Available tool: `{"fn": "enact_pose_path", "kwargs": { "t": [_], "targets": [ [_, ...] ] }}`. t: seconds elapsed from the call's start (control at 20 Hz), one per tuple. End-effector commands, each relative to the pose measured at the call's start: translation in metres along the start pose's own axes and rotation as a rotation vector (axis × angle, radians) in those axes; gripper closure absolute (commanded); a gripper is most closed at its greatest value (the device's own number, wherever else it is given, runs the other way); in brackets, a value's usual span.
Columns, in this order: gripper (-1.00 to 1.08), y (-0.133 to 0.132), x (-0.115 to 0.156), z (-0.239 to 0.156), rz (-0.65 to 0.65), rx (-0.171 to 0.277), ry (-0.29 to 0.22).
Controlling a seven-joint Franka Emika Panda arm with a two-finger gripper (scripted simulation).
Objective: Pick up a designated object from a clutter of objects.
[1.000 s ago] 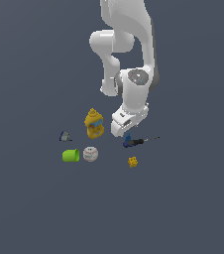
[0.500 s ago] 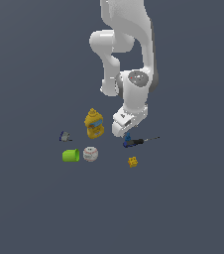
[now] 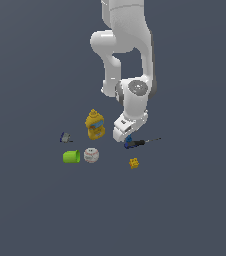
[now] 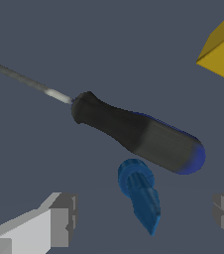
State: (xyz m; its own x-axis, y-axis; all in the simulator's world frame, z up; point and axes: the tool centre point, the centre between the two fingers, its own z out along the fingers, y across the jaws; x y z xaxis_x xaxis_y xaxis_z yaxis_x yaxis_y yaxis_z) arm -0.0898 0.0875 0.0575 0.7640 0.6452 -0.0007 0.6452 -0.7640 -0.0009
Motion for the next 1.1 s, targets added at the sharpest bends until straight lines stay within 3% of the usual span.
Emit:
{"fn": "enact_pose_path", "kwargs": {
  "t": [0.0, 0.25, 0.3, 1.05],
  "targets": [
    [-0.92, 0.0, 0.0, 0.0082, -0.001, 0.0, 0.001],
    [-0.92, -0.0001, 0.0001, 0.0141, -0.002, -0.001, 0.001],
    [1.08, -0.0001, 0.0001, 0.0141, -0.002, -0.001, 0.001],
    [1.08, 0.0029, -0.002, 0.0088, -0.002, -0.001, 0.001]
  ]
}}
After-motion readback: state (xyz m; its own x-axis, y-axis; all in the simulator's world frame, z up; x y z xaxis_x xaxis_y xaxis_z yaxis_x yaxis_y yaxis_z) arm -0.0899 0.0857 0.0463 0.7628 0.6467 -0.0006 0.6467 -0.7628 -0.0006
